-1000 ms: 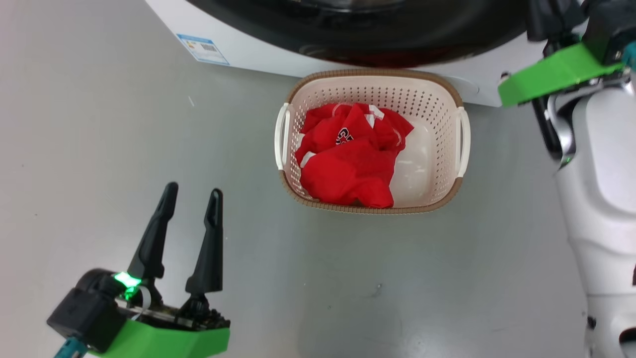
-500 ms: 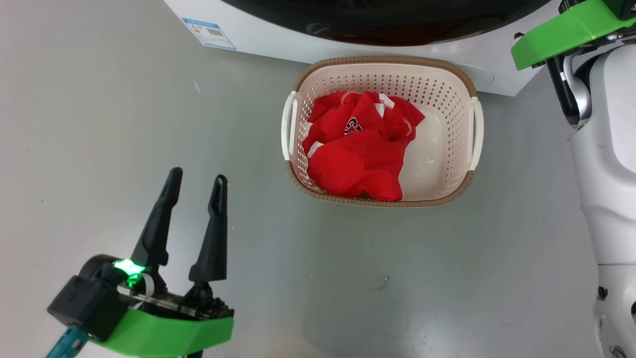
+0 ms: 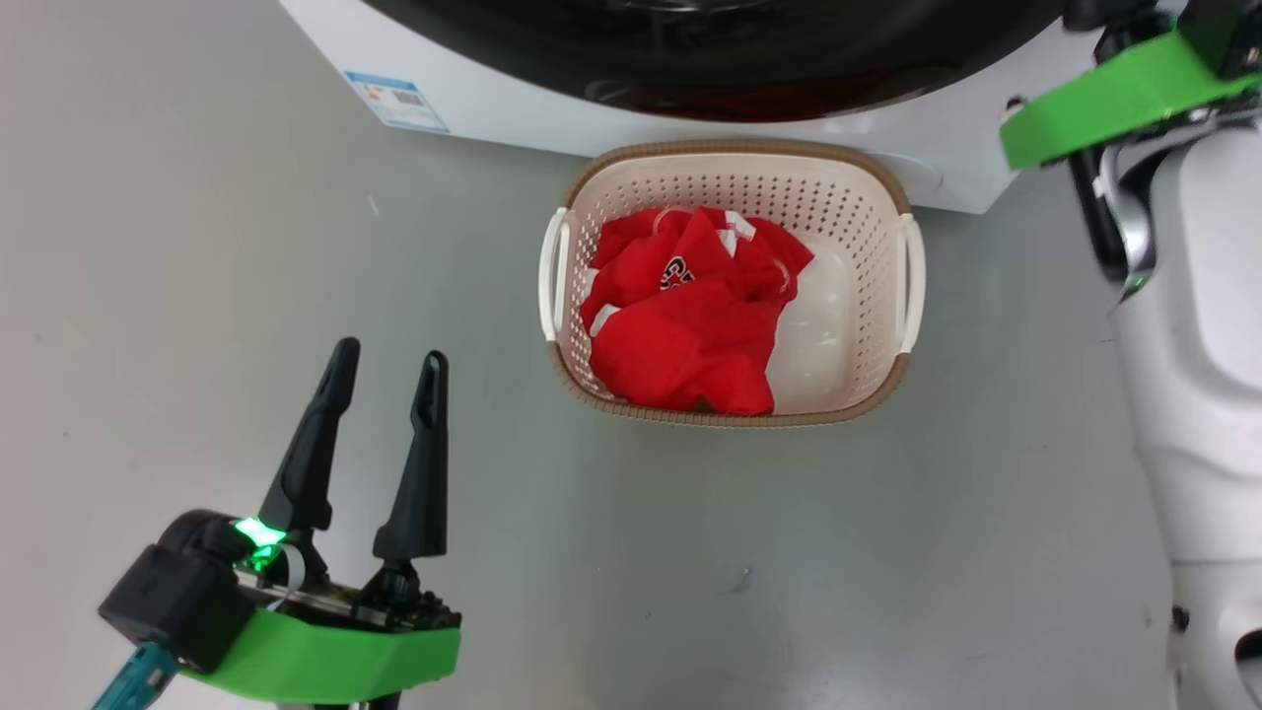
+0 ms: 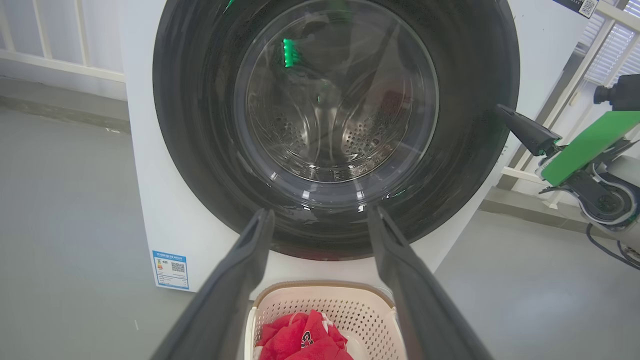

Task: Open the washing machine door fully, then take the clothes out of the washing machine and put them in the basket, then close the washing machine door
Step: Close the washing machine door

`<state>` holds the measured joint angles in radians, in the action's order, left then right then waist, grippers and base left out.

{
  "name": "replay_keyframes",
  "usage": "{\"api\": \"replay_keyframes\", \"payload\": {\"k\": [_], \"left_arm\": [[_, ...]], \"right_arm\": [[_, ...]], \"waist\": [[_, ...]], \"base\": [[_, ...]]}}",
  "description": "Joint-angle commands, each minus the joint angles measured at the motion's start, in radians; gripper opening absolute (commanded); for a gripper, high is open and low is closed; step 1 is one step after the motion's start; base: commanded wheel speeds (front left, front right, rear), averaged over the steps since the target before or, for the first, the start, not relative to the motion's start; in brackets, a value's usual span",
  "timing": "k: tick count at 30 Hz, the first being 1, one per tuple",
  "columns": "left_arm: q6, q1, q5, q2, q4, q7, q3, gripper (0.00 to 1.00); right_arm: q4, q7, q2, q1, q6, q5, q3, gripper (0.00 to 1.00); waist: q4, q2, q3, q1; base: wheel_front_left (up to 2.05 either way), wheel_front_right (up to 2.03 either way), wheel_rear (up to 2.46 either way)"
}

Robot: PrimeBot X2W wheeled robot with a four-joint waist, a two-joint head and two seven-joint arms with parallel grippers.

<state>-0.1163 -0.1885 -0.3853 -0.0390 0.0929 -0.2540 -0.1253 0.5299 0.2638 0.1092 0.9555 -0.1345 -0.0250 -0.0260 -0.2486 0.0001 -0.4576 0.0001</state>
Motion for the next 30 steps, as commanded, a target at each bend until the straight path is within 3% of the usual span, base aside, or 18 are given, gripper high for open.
{"api": "replay_keyframes", "payload": {"k": [1, 2, 19, 30], "left_arm": [[-0.005, 0.000, 0.017, -0.011, 0.016, -0.008, 0.038, 1.00], [-0.005, 0.002, 0.022, -0.011, 0.012, -0.008, 0.037, 1.00], [-0.010, 0.040, 0.032, -0.011, -0.031, -0.008, 0.050, 1.00], [0.004, 0.095, 0.043, -0.011, -0.040, -0.008, 0.088, 1.00]], "right_arm": [[-0.043, -0.002, -0.030, -0.048, 0.004, -0.029, -0.034, 0.33], [-0.052, -0.002, -0.032, -0.063, 0.004, -0.038, -0.042, 0.99], [-0.287, -0.002, -0.058, -0.436, 0.004, -0.155, -0.179, 1.00], [-0.396, -0.002, -0.059, -0.643, 0.004, -0.168, -0.133, 1.00]], "waist": [[0.023, -0.0001, 0.024, -0.0001], [0.028, -0.0001, 0.030, -0.0001], [0.132, -0.0001, 0.163, -0.0001], [0.210, -0.0001, 0.261, -0.0001]], "base": [[0.00, 0.00, 0.00], [0.00, 0.00, 0.00], [0.00, 0.00, 0.00], [0.00, 0.00, 0.00]]}}
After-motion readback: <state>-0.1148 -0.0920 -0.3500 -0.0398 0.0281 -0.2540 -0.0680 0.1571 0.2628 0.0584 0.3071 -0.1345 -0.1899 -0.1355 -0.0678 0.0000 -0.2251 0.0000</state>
